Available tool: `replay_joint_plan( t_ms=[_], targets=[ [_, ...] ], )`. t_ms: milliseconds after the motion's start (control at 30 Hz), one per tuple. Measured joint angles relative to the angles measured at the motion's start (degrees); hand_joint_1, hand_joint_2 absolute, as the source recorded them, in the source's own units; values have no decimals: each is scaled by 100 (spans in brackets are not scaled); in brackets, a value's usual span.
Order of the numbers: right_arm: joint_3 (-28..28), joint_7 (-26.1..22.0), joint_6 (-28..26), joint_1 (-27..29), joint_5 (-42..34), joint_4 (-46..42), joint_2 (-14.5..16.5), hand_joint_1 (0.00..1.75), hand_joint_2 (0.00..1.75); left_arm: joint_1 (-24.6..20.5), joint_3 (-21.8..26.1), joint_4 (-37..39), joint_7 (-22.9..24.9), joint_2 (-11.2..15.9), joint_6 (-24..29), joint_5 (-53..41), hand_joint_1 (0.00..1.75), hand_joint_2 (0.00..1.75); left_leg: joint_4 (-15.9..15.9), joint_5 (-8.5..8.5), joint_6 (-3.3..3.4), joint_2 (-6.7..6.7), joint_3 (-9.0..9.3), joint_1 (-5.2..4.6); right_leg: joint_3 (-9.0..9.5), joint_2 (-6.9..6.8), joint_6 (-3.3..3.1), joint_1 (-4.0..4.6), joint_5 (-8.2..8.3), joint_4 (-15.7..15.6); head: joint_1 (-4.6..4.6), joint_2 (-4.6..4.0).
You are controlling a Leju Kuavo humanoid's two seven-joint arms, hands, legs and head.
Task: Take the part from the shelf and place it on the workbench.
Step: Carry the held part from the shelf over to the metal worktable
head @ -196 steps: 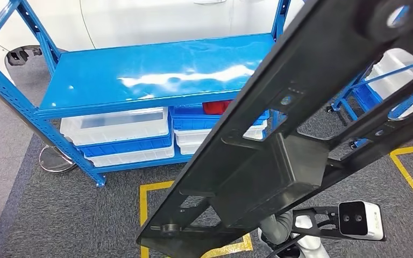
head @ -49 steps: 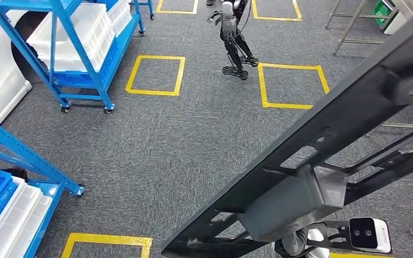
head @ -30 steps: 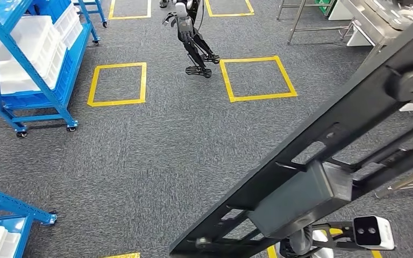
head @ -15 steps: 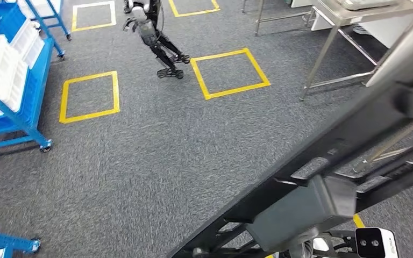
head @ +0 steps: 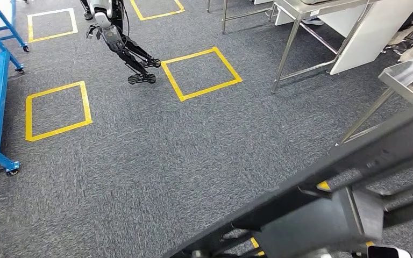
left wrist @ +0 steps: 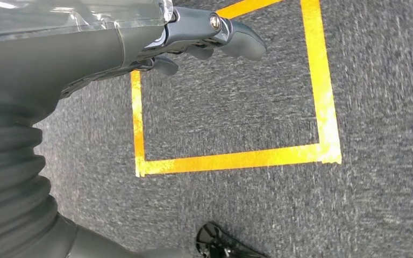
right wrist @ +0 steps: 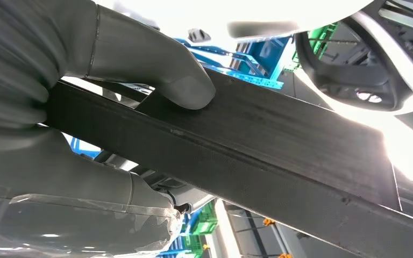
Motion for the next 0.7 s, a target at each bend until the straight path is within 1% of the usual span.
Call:
replay_joint_plan(
  t_ms=[33,100,167,200,233,267,300,333,367,400,433,467,500,533,567,600,633,667,700],
  targets=[
    [-10,0,13,9,6,-6,10,175,175,-3,-3,0,3,-1,1,-2,0,175,-6,5,8,22,5,0,-5,-59,2,0,-19,24,-1,0],
    [-15,0,17,9,9,-9,15,175,175,-3,-3,0,3,-1,1,-5,0,175,-8,5,10,26,5,0,-15,-92,6,5,-35,42,3,0],
    [-30,0,26,9,21,-17,28,175,175,-1,-3,0,7,-2,-1,-10,0,175,-13,4,25,45,4,-1,-61,-195,17,10,-106,136,22,0],
    [-45,0,26,15,27,-20,41,175,175,7,-14,0,23,-2,-9,-13,0,175,-14,1,38,91,2,-7,-195,-291,33,4,-255,410,34,0],
    [-78,0,44,38,34,-23,68,175,175,18,-38,0,46,2,-30,-25,0,175,-13,-4,52,171,-2,-15,-403,-382,55,-13,-437,829,44,0],
    [-137,1,103,77,40,-37,122,175,175,27,-74,0,70,11,-50,-51,0,175,-12,-13,55,281,-2,-24,-525,-467,75,-31,-504,1079,51,0],
    [-206,1,182,124,44,-60,188,175,175,34,-111,0,90,24,-67,-77,0,175,-11,-24,51,398,4,-32,-558,-551,87,-49,-490,1163,51,0],
    [-281,0,282,173,60,-95,263,175,175,35,-138,0,94,39,-72,-98,0,175,-10,-36,38,489,19,-36,-408,-642,79,-54,-324,893,52,0],
    [-349,-2,373,212,88,-136,336,175,175,35,-151,0,88,58,-61,-102,0,175,-10,-53,13,557,41,-45,-165,-761,52,-34,-139,434,50,0],
    [-394,-3,425,238,135,-170,392,175,175,38,-149,0,77,77,-43,-78,0,175,-9,-67,-14,597,60,-52,1,-851,19,-11,-48,117,47,0],
    [-427,-3,458,263,197,-198,444,175,175,40,-142,0,63,96,-28,-45,0,175,-9,-81,-48,639,77,-57,88,-907,-14,15,-19,-59,43,0],
    [-447,-3,467,286,256,-219,483,175,175,40,-132,0,49,117,-19,-8,0,175,-14,-90,-81,684,93,-58,97,-898,-44,38,-35,-98,38,0],
    [-458,-1,453,304,312,-238,515,175,175,32,-120,-1,29,131,-17,27,0,175,-23,-96,-115,729,112,-56,95,-836,-73,40,-24,-116,35,0],
    [-461,0,417,320,363,-259,538,175,175,21,-107,-3,7,142,-25,50,0,175,-25,-113,-150,745,134,-45,111,-777,-101,28,-8,-143,34,0],
    [-453,-1,363,321,407,-278,553,175,175,10,-94,-5,-14,148,-39,64,0,175,34,-172,-179,684,130,-37,136,-724,-134,13,13,-180,29,0],
    [-431,-1,295,308,449,-294,563,175,175,3,-80,-8,-30,151,-54,71,0,175,207,-293,-205,574,71,-27,158,-669,-165,-4,37,-216,22,0],
    [-394,-1,209,289,488,-303,569,175,175,2,-63,-9,-37,156,-66,72,0,175,505,-467,-224,433,-55,-14,175,-616,-187,-14,54,-239,11,0],
    [-346,0,119,265,517,-306,568,175,175,2,-45,-9,-37,161,-74,72,0,175,900,-664,-238,309,-239,-10,174,-561,-205,-8,60,-243,2,0],
    [-293,3,32,246,540,-304,564,175,175,6,-25,-9,-32,166,-79,72,0,175,1295,-820,-249,246,-434,-7,168,-496,-213,-1,62,-239,-4,0]
  ],
)
